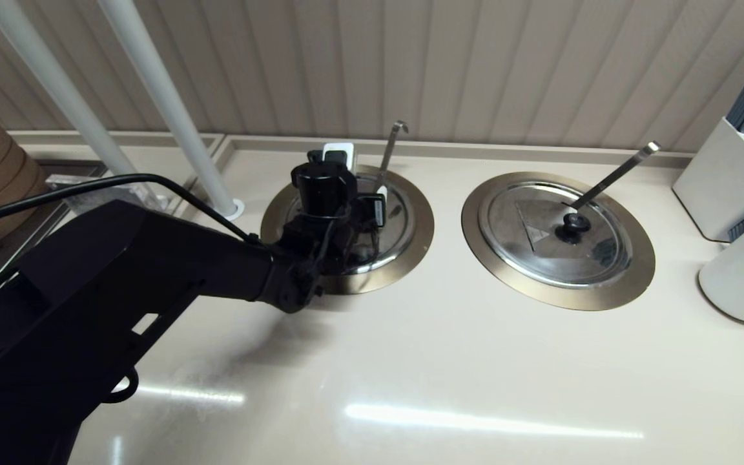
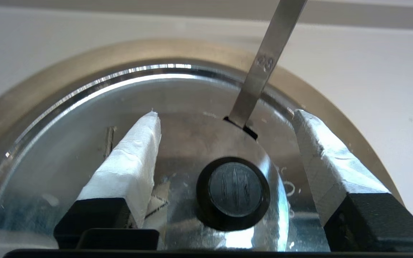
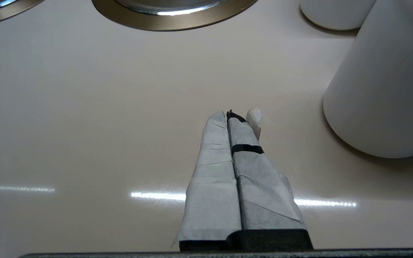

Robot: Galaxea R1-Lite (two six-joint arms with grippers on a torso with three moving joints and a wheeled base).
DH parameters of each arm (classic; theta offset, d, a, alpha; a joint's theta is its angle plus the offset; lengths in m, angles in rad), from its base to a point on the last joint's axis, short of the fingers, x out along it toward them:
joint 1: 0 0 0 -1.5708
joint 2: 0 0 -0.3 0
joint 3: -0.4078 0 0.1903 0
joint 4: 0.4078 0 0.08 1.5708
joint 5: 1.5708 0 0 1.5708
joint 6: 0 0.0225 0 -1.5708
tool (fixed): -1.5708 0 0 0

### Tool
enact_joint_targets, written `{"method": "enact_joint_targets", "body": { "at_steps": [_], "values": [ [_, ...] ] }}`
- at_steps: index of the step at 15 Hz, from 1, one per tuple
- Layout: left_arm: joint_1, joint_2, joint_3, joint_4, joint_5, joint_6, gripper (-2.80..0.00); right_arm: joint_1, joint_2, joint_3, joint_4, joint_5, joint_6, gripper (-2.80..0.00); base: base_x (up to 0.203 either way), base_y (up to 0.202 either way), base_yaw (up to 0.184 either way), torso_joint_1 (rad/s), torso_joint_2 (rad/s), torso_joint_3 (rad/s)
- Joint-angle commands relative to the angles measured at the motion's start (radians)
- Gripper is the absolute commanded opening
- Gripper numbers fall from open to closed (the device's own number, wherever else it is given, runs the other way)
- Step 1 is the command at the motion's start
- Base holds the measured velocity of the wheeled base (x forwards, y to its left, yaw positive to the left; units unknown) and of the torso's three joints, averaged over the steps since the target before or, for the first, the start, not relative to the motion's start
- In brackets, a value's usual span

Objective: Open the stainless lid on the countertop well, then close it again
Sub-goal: Open the lid

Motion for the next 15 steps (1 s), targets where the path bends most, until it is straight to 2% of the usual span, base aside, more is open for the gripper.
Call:
{"method": "enact_joint_targets", "body": {
  "at_steps": [1, 4, 7, 15],
  "values": [
    [-0.004, 0.031, 0.029, -0.099, 0.006, 0.042, 0.0, 0.0, 0.0, 0.005, 0.0, 0.0, 0.0, -2.8, 0.0, 0.0, 0.0, 0.0, 0.0, 0.0],
    [-0.004, 0.037, 0.046, -0.105, 0.045, 0.05, 0.0, 0.0, 0.0, 0.005, 0.0, 0.0, 0.0, -2.8, 0.0, 0.0, 0.0, 0.0, 0.0, 0.0],
    [-0.006, 0.038, 0.079, -0.107, 0.048, 0.048, 0.0, 0.0, 0.0, 0.005, 0.0, 0.0, 0.0, -2.8, 0.0, 0.0, 0.0, 0.0, 0.0, 0.0],
    [0.002, 0.068, 0.038, -0.108, 0.046, 0.05, 0.0, 0.0, 0.0, 0.005, 0.0, 0.0, 0.0, -2.8, 0.0, 0.0, 0.0, 0.0, 0.0, 0.0]
  ]
}}
